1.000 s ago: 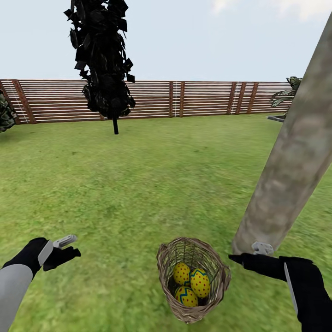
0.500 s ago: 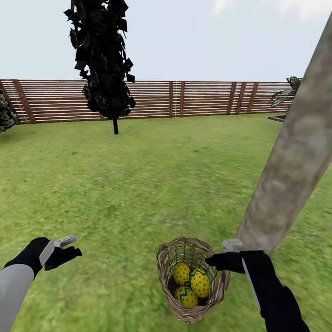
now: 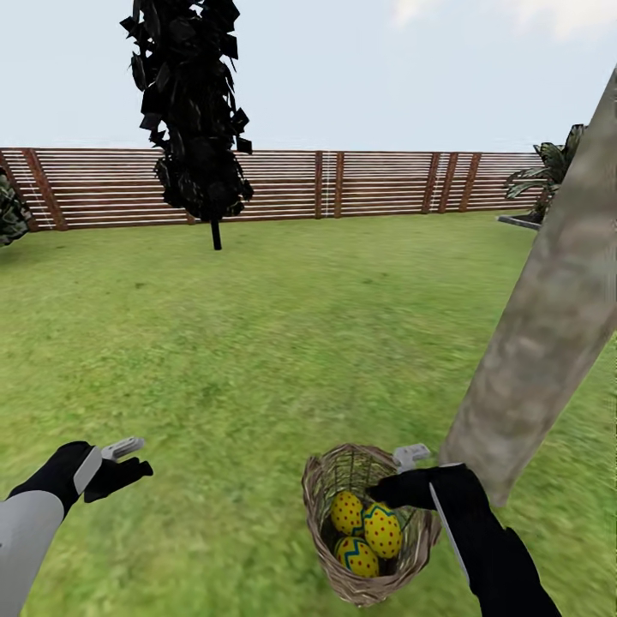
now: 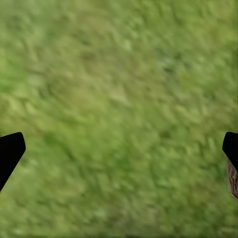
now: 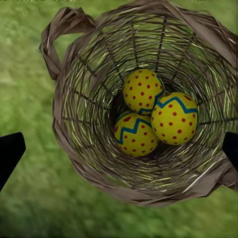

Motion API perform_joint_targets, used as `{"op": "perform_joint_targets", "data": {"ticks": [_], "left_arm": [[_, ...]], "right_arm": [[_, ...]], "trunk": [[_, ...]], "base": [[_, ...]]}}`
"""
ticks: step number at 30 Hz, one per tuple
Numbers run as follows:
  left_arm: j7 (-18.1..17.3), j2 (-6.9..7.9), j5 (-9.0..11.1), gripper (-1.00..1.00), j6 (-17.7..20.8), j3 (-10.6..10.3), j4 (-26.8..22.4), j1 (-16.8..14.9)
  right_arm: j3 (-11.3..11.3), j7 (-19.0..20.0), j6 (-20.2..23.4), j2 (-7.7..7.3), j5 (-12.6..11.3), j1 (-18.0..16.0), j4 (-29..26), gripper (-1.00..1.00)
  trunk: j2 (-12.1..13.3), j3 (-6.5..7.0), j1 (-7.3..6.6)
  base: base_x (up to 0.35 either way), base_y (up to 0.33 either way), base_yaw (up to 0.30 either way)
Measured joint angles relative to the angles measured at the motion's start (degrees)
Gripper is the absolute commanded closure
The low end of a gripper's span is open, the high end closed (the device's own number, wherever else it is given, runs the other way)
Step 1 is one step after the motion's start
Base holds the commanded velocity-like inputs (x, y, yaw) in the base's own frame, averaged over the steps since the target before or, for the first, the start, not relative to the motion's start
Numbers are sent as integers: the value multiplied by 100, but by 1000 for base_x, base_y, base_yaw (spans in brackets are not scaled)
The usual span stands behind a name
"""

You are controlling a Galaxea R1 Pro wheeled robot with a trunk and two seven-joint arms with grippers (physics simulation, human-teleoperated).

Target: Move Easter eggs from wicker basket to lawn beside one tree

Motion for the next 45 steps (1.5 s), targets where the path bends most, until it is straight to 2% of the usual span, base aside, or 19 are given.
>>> {"op": "perform_joint_targets", "data": {"ticks": [17,26,35,41,44,45], "left_arm": [[-4,-1,0,-100,-7,0,-2,-1],[-36,-84,0,-100,-16,-2,-4,-1],[-38,-105,-7,-100,-16,-6,5,-1],[-39,-105,-7,-100,-24,-8,5,0],[-40,-106,-7,-100,-22,-9,-1,0],[-40,-107,-7,-100,-20,-9,-2,0]], "right_arm": [[-21,-21,-1,13,-4,1,51,-100],[-4,-19,-3,25,-26,0,144,-100],[6,-18,5,34,-25,0,177,-100],[244,-37,3,36,-19,0,294,-100],[277,-314,-11,43,-14,0,539,-100],[285,-552,-33,78,-13,0,651,-100]], "trunk": [[0,118,0],[0,150,-2],[0,151,-2],[0,150,0],[0,150,0],[0,150,1]], "base": [[8,8,-201],[221,192,-91],[248,204,-2],[76,53,0],[6,4,0],[1,1,0]]}}
